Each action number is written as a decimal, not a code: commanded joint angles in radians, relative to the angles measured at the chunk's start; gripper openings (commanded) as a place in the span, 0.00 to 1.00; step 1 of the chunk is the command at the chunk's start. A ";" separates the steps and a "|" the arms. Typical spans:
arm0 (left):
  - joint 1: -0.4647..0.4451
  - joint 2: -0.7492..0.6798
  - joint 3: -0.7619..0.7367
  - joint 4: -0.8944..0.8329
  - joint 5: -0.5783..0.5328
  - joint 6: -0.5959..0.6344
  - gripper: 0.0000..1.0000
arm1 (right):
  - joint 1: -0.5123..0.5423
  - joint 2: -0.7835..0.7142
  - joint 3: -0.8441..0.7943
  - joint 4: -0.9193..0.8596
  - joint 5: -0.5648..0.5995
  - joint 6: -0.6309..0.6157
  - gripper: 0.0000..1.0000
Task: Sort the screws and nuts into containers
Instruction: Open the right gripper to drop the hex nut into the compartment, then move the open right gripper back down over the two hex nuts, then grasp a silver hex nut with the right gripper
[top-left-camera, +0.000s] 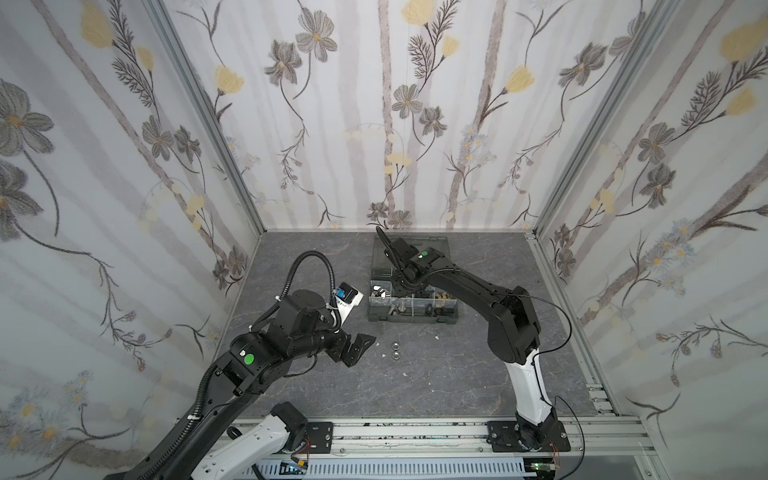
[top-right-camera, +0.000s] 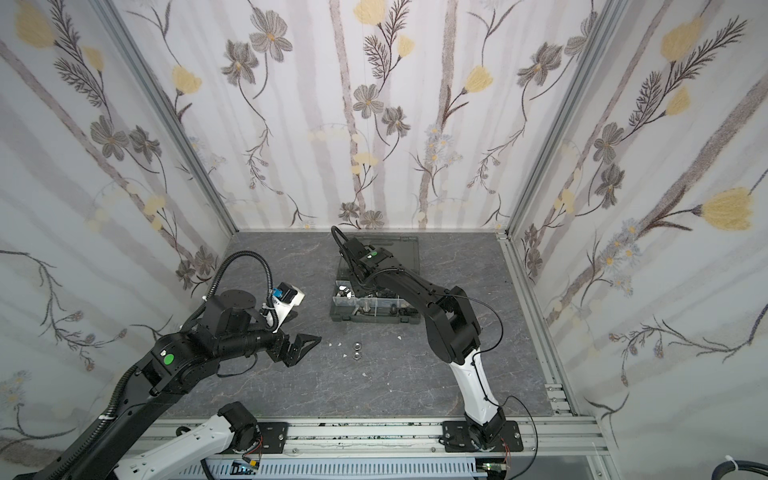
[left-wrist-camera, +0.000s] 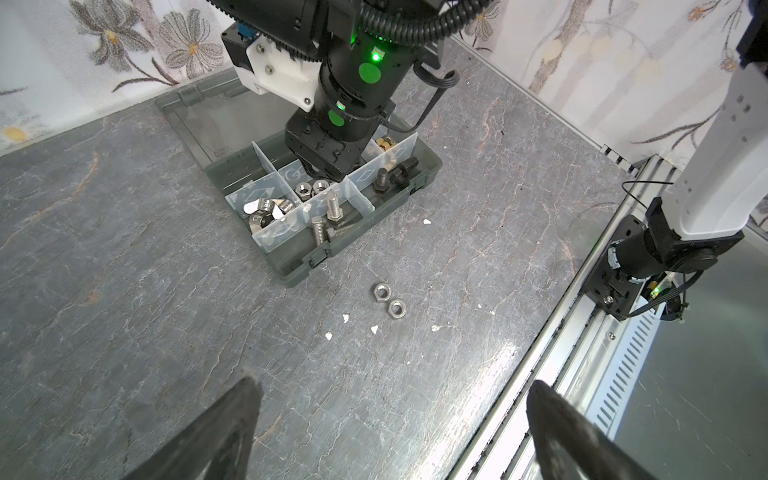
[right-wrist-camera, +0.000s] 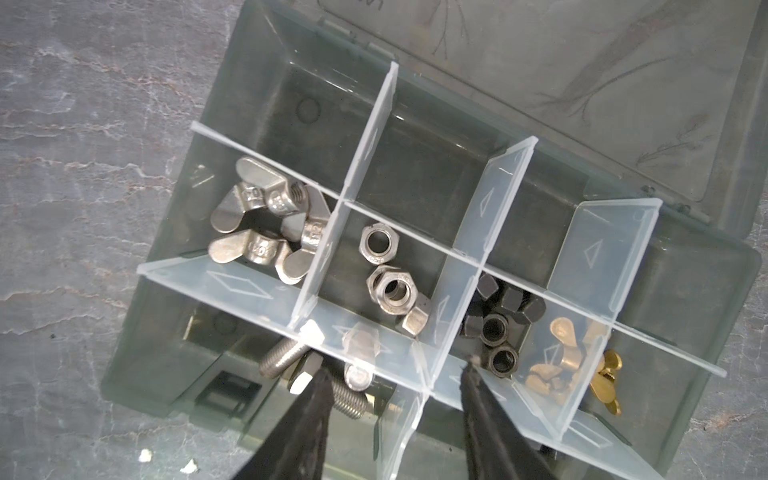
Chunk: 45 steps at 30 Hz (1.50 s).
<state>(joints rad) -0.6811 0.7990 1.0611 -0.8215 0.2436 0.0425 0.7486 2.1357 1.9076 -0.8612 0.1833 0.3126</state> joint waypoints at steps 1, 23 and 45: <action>-0.003 -0.003 -0.001 0.016 -0.010 0.014 1.00 | 0.012 -0.049 -0.040 -0.015 -0.002 0.022 0.46; -0.031 -0.035 -0.033 0.033 -0.003 0.049 1.00 | 0.216 -0.166 -0.454 0.160 -0.150 0.320 0.46; -0.035 -0.036 -0.043 0.045 -0.004 0.050 1.00 | 0.232 -0.064 -0.456 0.149 -0.166 0.283 0.31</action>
<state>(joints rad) -0.7174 0.7620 1.0206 -0.8024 0.2382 0.0803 0.9775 2.0529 1.4506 -0.6979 0.0299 0.6003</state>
